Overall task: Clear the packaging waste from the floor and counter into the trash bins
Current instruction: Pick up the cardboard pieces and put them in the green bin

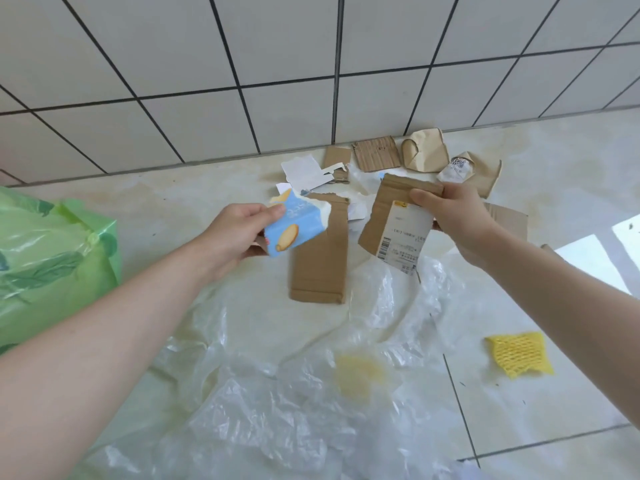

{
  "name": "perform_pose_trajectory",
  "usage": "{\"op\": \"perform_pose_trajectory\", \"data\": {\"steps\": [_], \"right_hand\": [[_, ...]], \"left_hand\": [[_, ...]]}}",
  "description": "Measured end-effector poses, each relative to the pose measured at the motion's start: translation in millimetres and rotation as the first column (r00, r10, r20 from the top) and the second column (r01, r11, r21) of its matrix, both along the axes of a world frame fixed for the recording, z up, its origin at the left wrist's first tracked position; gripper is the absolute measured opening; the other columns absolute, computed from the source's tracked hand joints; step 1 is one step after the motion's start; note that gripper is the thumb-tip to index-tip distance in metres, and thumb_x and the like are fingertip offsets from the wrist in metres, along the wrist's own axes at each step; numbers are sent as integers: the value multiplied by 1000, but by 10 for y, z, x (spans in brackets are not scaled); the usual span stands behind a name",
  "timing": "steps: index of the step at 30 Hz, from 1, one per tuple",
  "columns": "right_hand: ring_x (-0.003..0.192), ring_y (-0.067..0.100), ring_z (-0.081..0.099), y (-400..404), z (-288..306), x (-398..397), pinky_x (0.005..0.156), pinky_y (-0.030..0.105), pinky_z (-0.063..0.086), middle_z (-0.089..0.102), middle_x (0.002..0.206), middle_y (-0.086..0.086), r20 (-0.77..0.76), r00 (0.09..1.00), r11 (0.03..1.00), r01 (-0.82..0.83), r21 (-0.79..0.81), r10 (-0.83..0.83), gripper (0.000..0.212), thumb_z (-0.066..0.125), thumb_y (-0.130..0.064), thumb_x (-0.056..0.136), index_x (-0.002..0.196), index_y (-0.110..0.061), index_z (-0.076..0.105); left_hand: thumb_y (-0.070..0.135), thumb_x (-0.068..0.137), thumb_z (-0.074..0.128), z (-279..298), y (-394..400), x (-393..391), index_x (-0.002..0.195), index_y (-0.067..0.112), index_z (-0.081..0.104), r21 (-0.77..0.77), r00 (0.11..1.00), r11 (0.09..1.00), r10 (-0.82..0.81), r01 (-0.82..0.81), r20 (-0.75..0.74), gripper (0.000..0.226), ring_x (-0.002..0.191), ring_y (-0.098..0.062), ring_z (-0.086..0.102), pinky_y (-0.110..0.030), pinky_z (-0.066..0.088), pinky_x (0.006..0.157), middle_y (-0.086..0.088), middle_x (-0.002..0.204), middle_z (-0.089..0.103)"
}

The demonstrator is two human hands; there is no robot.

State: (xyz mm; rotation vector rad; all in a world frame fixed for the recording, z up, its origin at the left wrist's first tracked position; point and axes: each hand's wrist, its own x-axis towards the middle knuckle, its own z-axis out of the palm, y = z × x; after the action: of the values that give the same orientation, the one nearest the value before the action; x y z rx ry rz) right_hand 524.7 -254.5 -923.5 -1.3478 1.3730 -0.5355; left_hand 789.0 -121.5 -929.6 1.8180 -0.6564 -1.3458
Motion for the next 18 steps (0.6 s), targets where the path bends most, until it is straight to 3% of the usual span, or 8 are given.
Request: {"op": "perform_pose_trajectory", "data": {"steps": [3, 5, 7, 9, 11, 13, 15, 18], "right_hand": [[84, 18, 65, -33, -75, 139, 85, 36, 54, 68, 93, 6, 36, 999, 992, 20, 127, -25, 9, 60, -20, 91, 91, -12, 64], [86, 19, 64, -44, -139, 227, 86, 35, 54, 67, 94, 8, 19, 1000, 981, 15, 194, -19, 10, 60, -20, 91, 94, -11, 62], [84, 20, 64, -51, -195, 307, 80, 32, 55, 66, 90, 7, 18, 999, 969, 31, 247, -37, 8, 60, -18, 92, 95, -10, 61], [79, 18, 63, -32, -220, 380, 72, 29, 54, 65, 86, 6, 33, 998, 955, 38, 295, -50, 10, 59, -15, 92, 99, -9, 61], [80, 19, 63, -3, -256, 444, 73, 31, 54, 65, 87, 7, 52, 998, 944, 19, 329, -38, 15, 59, -10, 91, 106, -7, 61], [82, 21, 63, 36, -287, 488, 81, 35, 54, 66, 91, 8, 54, 998, 938, 11, 347, -32, 17, 60, -7, 90, 107, -6, 62], [78, 21, 63, 69, -312, 511, 80, 35, 54, 65, 89, 9, 51, 998, 933, 21, 358, -42, 17, 59, -5, 90, 107, -5, 62], [73, 20, 62, 123, -339, 509, 73, 33, 54, 65, 84, 9, 46, 998, 930, 23, 366, -43, 16, 56, -4, 92, 106, -2, 61]], "left_hand": [[29, 94, 57, -110, -42, -142, 86, 15, 63, 104, 990, 989, -94, 105, -101, 18, 63, -14, 64, -30, 46, 74, -2, 71, 66], [27, 92, 58, -202, -71, -236, 77, 17, 60, 175, 985, 970, -174, 170, 3, 18, 71, -16, 63, -29, 43, 75, -3, 75, 69], [27, 90, 61, -286, -107, -335, 73, 18, 57, 208, 973, 968, -174, 141, 151, 19, 65, -10, 62, -19, 42, 63, -4, 79, 69], [34, 83, 67, -333, -140, -429, 82, 18, 55, 209, 961, 975, -124, 72, 246, 20, 66, -10, 65, -18, 46, 59, -2, 89, 65], [44, 70, 75, -365, -160, -493, 108, 16, 52, 226, 926, 972, -147, 70, 347, 53, 96, -19, 63, -30, 51, 80, -3, 111, 55], [42, 69, 79, -361, -162, -547, 132, 16, 36, 241, 887, 964, -206, 112, 413, 81, 115, -22, 48, -32, 43, 91, -4, 126, 43], [32, 73, 79, -365, -166, -574, 137, 16, 29, 211, 893, 971, -195, 115, 407, 83, 110, -22, 47, -29, 40, 84, -3, 125, 43], [23, 76, 76, -401, -150, -557, 128, 15, 34, 190, 923, 981, -108, 38, 370, 68, 100, -21, 49, -29, 41, 80, -1, 115, 49]]}}
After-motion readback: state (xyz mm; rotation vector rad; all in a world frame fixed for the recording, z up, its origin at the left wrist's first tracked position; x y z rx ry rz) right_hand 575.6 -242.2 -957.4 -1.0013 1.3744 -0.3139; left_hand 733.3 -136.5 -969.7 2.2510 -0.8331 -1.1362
